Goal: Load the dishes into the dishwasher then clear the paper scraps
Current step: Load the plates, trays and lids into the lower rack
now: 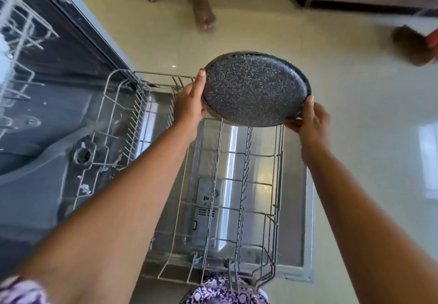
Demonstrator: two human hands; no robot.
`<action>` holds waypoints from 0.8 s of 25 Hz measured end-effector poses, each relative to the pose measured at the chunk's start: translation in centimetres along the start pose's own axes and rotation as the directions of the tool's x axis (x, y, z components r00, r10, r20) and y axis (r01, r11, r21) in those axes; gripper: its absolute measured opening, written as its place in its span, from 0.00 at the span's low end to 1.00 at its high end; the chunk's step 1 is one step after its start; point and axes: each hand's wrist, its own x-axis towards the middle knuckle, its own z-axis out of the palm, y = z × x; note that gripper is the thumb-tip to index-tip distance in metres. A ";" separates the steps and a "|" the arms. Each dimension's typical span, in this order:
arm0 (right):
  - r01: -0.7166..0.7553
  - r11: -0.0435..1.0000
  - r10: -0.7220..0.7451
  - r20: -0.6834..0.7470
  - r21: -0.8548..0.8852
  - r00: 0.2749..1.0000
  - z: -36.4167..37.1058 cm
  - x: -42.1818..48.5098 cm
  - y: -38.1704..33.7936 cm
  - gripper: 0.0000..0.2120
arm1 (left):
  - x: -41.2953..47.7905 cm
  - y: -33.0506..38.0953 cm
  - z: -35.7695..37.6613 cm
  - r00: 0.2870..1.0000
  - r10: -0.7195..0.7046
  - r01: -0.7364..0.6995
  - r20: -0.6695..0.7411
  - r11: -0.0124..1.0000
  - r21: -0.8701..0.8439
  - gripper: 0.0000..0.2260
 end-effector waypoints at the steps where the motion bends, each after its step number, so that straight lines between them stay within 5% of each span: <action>1: 0.010 1.000 -0.010 -0.002 -0.014 1.000 0.1 0.6 0.3 0.16 | 0.5 -0.4 0.1 1.000 0.007 -0.007 0.008 1.000 0.025 0.16; 12: -0.036 0.999 0.036 -0.064 0.013 0.997 1.5 1.7 2.0 0.13 | 2.5 -3.5 0.3 0.999 -0.028 0.022 0.032 0.985 0.169 0.25; 20: -0.071 0.997 0.070 -0.069 -0.013 0.995 1.7 1.3 3.9 0.14 | 2.9 -5.3 -0.2 0.998 0.064 -0.057 -0.015 0.956 0.287 0.19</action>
